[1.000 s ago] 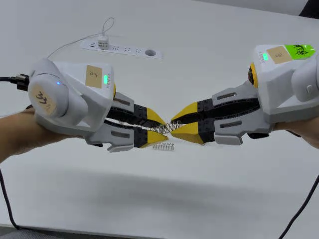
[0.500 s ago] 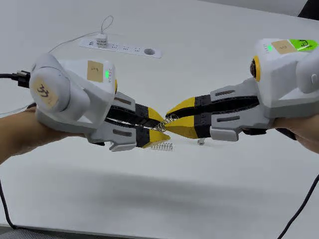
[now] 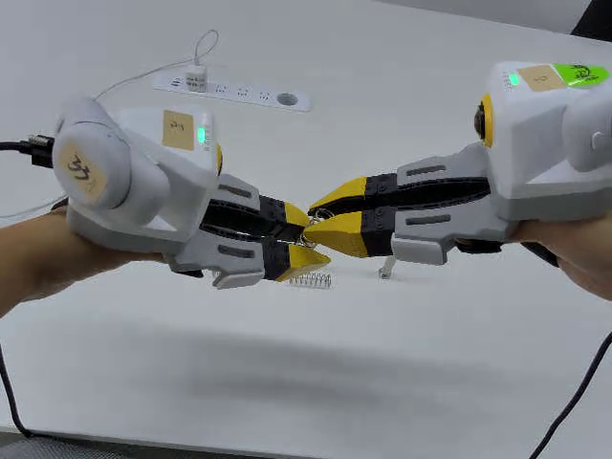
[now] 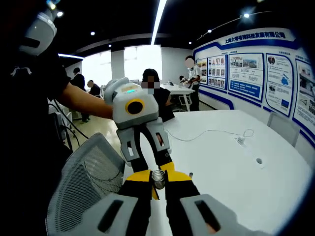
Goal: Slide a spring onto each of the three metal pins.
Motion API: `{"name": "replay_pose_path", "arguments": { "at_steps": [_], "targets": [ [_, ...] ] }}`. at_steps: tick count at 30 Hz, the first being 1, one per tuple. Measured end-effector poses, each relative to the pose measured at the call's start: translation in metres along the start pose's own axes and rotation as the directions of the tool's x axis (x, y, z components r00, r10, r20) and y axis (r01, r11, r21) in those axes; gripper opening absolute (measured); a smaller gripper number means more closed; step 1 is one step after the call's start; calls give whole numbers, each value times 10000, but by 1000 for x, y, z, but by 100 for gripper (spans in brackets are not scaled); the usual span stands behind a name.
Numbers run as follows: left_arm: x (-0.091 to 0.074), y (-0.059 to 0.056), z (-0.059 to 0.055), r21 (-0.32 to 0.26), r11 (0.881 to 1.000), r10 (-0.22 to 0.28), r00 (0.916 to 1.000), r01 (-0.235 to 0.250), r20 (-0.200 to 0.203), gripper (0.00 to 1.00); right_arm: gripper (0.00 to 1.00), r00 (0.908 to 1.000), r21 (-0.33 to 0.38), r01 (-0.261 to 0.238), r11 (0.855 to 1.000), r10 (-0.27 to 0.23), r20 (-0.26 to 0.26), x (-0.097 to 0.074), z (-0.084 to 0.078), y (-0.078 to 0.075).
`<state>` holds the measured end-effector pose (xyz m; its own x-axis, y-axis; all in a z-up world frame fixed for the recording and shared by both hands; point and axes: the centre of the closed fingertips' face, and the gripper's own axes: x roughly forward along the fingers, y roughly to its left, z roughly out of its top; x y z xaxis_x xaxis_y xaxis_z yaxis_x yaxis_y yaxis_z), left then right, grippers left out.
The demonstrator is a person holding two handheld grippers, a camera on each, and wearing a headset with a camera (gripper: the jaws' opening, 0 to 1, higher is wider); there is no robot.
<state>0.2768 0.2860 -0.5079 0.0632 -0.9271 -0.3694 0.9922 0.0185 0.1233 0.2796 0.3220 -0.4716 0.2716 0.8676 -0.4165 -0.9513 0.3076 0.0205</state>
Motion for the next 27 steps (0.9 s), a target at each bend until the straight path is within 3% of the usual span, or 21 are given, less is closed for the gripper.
{"name": "replay_pose_path", "arguments": {
  "at_steps": [8, 16, 18, 19, 20, 23, 27],
  "targets": [
    [-6, 2, -2, -594, 9979, 280, 9991, -261, 318, 13, 10, 9998, -23, 212, 9998, -212, -10, 1, 0, -1],
    [-20, 15, -15, -796, 9922, 960, 9954, -961, -51, 29, 10, 9968, -47, 796, 9968, -796, -41, -7, 2, -15],
    [-23, 22, -16, -861, 9865, 1392, 9902, -1393, -70, 39, 10, 9953, -49, 969, 9953, -969, -91, -9, 1, -19],
    [-25, 28, -16, -866, 9810, 1735, 9848, -1734, -65, 46, 10, 9940, -18, 1085, 9941, -1086, -141, -11, 0, -23],
    [-25, 28, -15, -891, 9816, 1695, 9855, -1689, -12, 52, 10, 9929, -6, 1172, 9931, -1172, -186, -13, -1, -26],
    [-29, 33, -11, -870, 9782, 1900, 9817, -1884, 112, 55, 10, 9858, 128, 1658, 9861, -1654, -291, -21, -5, -37],
    [-34, 39, -5, -1214, 9705, 2143, 9760, -2084, 375, 66, 10, 9692, 469, 2443, 9686, -2423, -446, -34, -13, -55]
  ]
}}
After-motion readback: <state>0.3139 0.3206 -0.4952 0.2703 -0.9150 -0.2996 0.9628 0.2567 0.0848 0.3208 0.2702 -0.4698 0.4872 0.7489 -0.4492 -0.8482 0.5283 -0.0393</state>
